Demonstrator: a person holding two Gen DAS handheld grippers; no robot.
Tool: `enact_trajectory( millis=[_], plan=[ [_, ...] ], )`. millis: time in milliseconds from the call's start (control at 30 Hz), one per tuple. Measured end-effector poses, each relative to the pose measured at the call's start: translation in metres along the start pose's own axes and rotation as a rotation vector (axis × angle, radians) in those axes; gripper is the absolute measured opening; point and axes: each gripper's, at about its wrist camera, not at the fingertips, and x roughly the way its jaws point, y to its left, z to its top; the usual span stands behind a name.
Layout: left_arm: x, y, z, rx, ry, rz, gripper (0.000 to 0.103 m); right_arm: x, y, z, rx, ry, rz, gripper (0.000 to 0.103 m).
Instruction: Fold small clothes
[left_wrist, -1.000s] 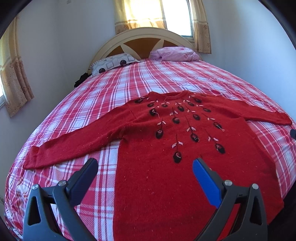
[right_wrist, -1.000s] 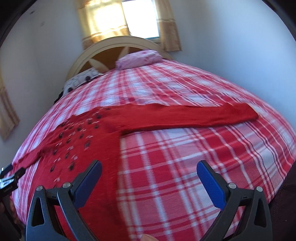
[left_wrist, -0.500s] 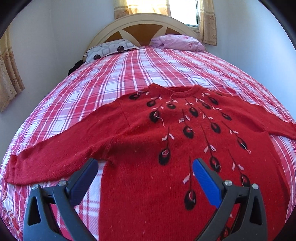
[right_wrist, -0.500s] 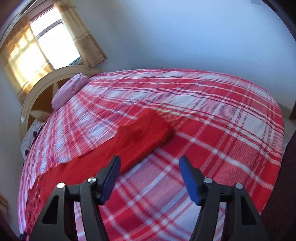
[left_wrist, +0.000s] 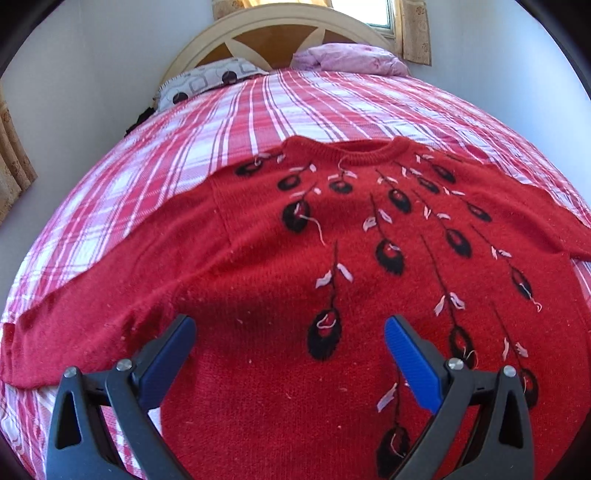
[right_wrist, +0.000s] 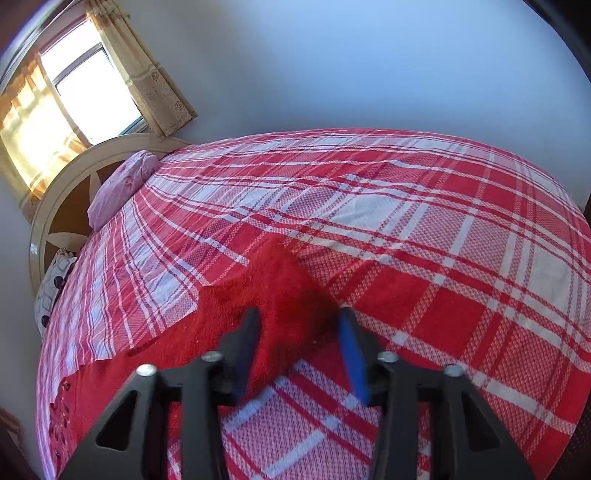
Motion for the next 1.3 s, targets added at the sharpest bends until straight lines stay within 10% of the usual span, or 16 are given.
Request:
enact_trajectory(
  millis=[567,1133,1300],
  plan=[
    [-0.005,-0.001,-0.002,0.016,-0.043,-0.073,0.103,-0.030,0.138,-0.024,-0.326,-0.022,0.138,0.011],
    [-0.061,-0.051,0.030,0.143,-0.037,-0.297,0.103,-0.022,0.275,-0.181,-0.736,0.165,0.431,0.012],
    [-0.050,-0.089,0.045,0.173,-0.013,-0.371,0.102,-0.027,0.255,-0.184,-0.709,0.230,0.540,0.070]
  ],
)
